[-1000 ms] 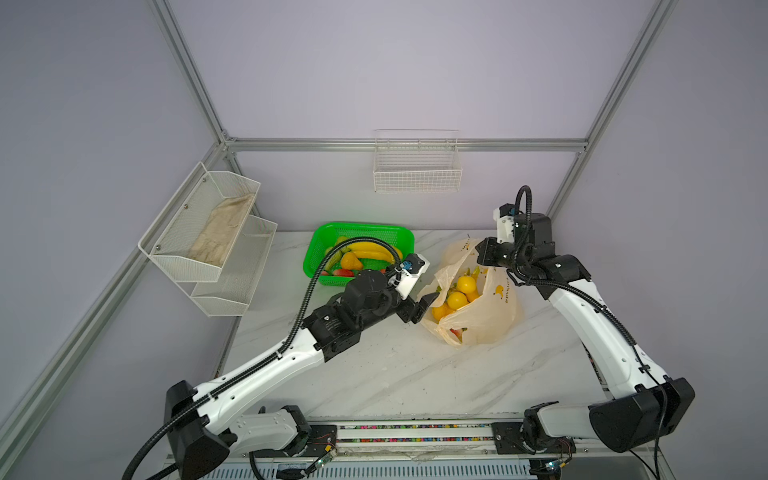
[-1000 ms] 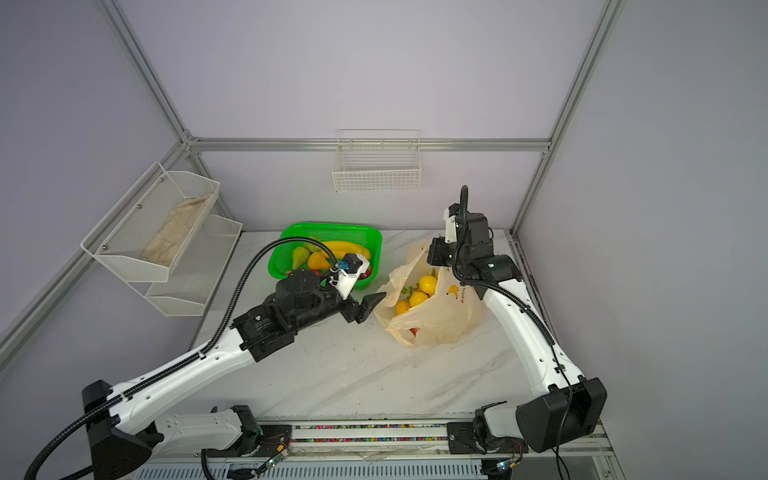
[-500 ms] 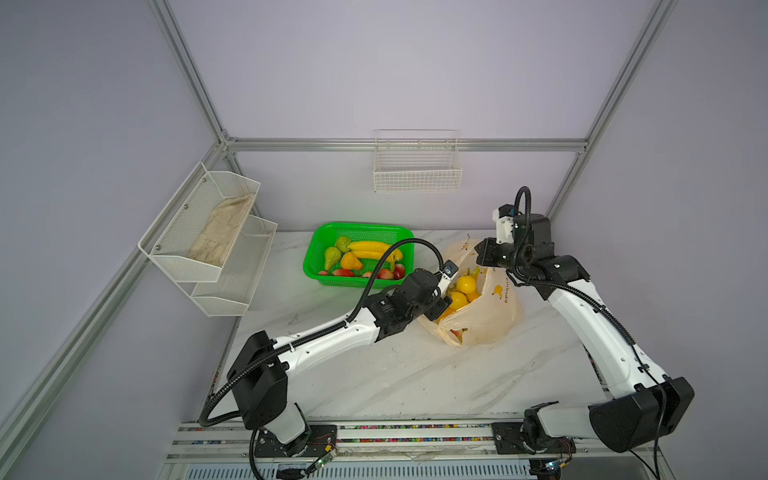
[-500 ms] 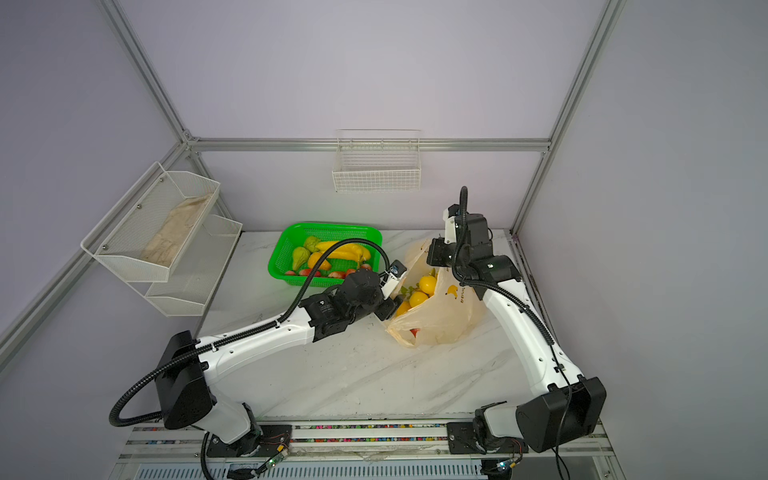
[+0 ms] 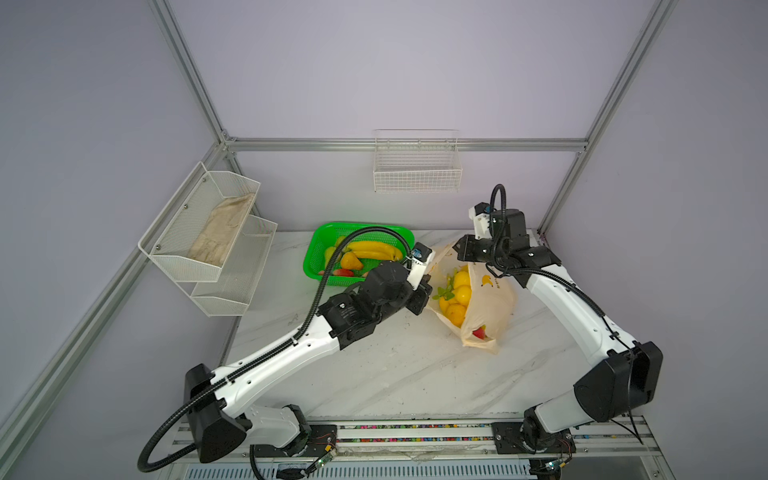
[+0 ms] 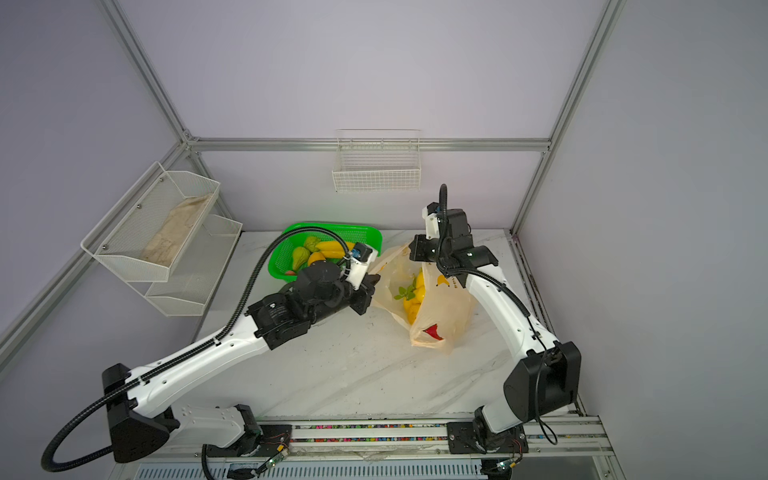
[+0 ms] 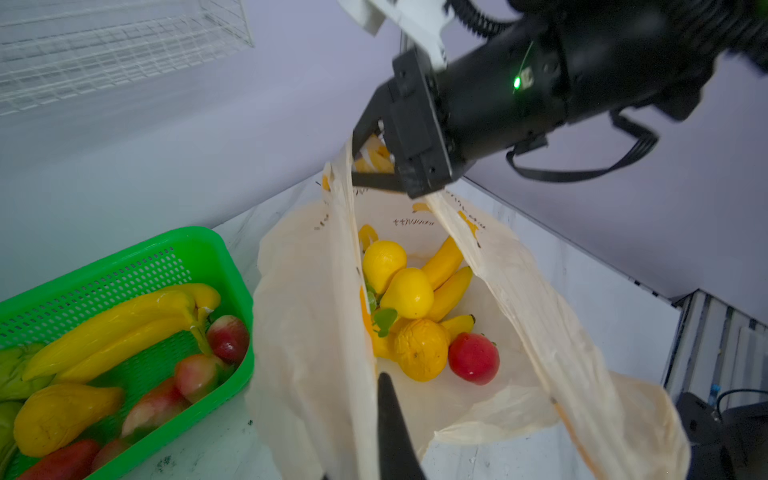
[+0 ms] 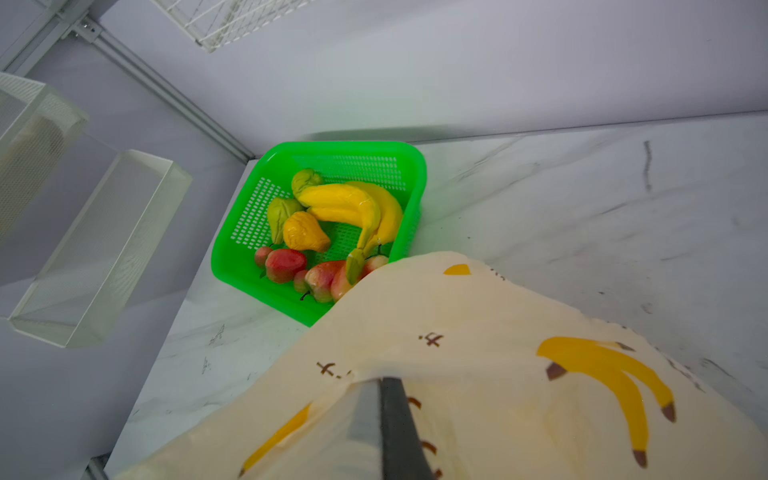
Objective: Place the fake fruits into the plastic bag and tie a complex knot
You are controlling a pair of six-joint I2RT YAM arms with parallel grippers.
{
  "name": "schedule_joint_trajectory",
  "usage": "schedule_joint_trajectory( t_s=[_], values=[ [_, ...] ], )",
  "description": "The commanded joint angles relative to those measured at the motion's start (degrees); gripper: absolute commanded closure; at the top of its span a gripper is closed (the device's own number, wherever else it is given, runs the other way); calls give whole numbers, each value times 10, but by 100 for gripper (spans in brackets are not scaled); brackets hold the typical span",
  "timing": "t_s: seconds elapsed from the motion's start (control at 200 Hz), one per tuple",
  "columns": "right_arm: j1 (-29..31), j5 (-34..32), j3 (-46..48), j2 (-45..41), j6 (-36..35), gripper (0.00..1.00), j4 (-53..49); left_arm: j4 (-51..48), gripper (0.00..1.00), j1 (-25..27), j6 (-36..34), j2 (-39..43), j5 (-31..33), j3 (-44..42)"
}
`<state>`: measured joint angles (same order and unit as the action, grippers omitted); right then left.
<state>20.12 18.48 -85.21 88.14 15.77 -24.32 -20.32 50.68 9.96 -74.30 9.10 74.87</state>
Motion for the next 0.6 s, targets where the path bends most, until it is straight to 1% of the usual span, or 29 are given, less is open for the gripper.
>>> schedule_joint_trajectory(
  t_s=[0.0,0.02,0.03,0.045,0.07,0.145,0.21,0.275,0.355,0.405,0.44,0.515,0.595],
  values=[
    [5,-52,-42,18,-9,82,20,-68,100,-33,90,29,-35,40],
    [8,-68,-46,17,-15,77,13,-72,100,-39,100,30,-45,41],
    [9,-76,-48,15,-18,72,9,-73,100,-42,105,31,-49,42],
    [11,-87,-50,13,-22,68,5,-75,100,-44,111,31,-56,43],
    [14,-104,-51,5,-29,62,-2,-78,100,-48,119,31,-65,44],
    [19,-143,-41,-33,-45,49,-15,-93,100,-54,135,24,-73,51],
    [23,-176,-24,-74,-55,40,-30,-105,100,-58,145,16,-69,56],
    [28,-204,-13,-120,-65,33,-52,-110,100,-64,155,14,-67,55],
    [44,-219,-17,-160,-75,27,-94,-113,100,-72,169,10,-71,54],
    [68,-230,-23,-177,-76,25,-126,-117,100,-74,173,8,-73,55],
    [88,-252,-28,-188,-74,23,-154,-120,100,-75,174,7,-74,57],
    [130,-294,-37,-215,-53,21,-216,-124,100,-76,174,5,-68,57],
    [167,-300,-34,-248,-8,18,-264,-126,100,-80,174,3,-60,57]
  ],
)
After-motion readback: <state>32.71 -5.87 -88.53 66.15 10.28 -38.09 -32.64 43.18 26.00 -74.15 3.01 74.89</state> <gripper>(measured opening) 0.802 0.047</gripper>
